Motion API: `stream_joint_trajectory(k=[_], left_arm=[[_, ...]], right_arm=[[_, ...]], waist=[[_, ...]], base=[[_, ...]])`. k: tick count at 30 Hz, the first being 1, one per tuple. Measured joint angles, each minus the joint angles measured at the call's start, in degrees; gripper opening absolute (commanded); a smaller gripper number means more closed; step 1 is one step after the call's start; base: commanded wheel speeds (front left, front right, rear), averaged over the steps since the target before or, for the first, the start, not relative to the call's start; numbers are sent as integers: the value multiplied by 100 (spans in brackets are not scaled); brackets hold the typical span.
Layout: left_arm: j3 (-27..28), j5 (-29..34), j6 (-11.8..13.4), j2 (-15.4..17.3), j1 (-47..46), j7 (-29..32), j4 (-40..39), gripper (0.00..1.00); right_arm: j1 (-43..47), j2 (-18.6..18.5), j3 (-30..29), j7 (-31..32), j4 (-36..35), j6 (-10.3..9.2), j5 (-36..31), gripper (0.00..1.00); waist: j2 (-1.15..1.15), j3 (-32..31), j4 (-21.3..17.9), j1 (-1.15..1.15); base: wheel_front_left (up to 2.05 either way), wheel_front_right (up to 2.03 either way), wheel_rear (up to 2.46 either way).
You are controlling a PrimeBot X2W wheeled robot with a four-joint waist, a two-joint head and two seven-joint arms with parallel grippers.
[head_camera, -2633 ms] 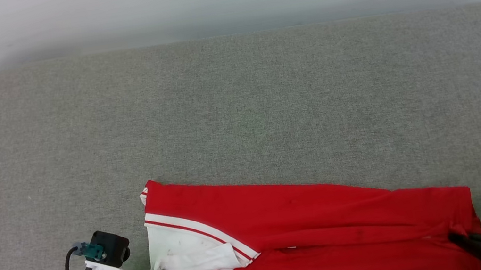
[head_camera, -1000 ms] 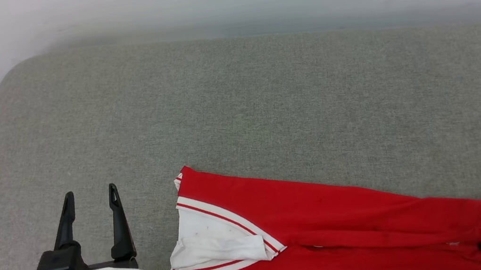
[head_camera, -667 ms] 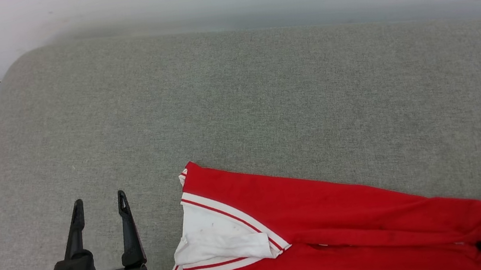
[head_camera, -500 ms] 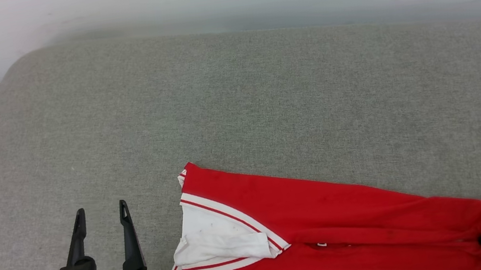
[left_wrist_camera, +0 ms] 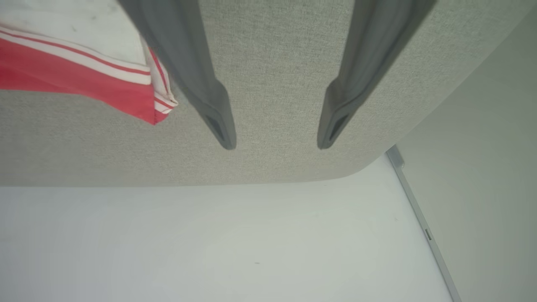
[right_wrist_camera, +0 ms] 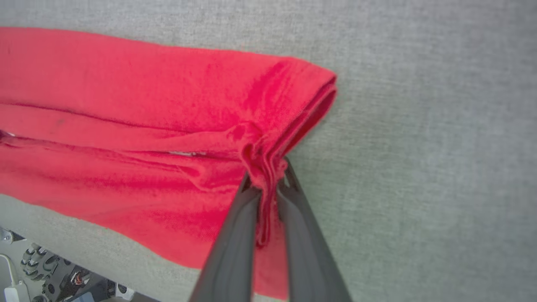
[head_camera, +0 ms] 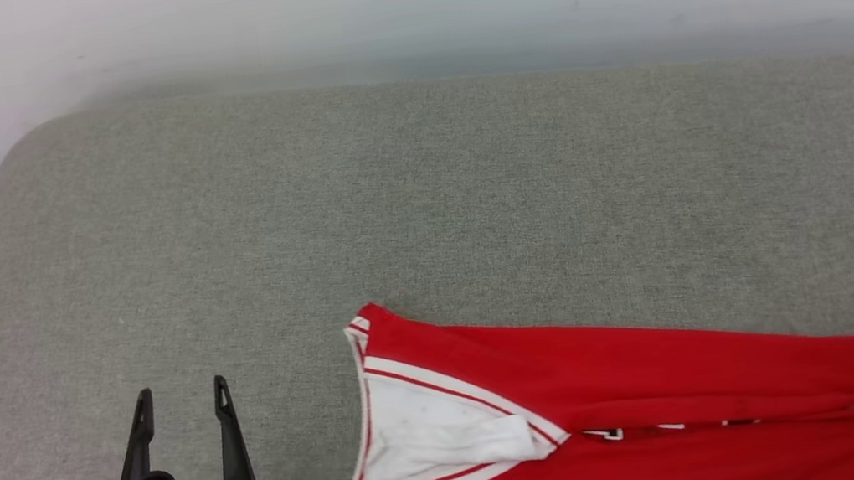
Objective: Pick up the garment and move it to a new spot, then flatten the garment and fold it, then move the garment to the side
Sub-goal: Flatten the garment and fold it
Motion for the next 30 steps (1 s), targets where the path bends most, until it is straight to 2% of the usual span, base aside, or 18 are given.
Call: stream_joint_trajectory(k=[8,13,17,22,30], left_arm=[[34,132,-135,-102,47,0,33,100],[56,174,-186,-126,84,0,41,100],[76,212,-209,-142,133,0,55,100],[105,229,-236,-148,159,0,88,100],[88,261,-289,-187,163,0,127,100]], right_arm=[[68,-253,-465,-114,394,-1,-213,0],[113,-227,-731,-92,400,-1,-187,0],[265,-127,-801,24,-59,-4,-100,0],[550,166,-784,279,-1066,-4,185,0],[602,511,-222,657,-2272,-4,78,0]], waist=[[0,-57,-70,0],[0,-81,-89,0],[0,-117,-103,0],[0,-173,-119,0],[0,-170,-109,0]], base=[[0,0,0],[0,0,0],[0,0,0],[0,0,0],[0,0,0]])
